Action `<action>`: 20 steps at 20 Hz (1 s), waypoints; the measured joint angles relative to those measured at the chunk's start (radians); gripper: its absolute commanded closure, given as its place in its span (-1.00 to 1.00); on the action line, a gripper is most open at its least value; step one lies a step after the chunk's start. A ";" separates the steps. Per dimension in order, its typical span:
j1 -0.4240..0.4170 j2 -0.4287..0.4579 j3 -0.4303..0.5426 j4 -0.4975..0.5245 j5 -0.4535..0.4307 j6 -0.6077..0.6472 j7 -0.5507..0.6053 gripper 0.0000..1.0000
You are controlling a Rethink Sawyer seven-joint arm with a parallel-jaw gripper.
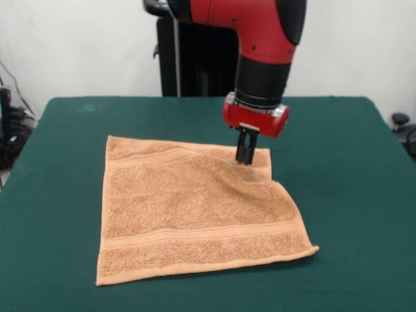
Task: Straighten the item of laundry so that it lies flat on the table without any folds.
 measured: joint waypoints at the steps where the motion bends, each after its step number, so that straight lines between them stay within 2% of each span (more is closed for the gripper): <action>1: 0.000 0.002 0.000 0.004 0.000 -0.003 0.000 1.00; 20: 0.055 0.085 -0.010 0.006 0.000 -0.119 0.000 1.00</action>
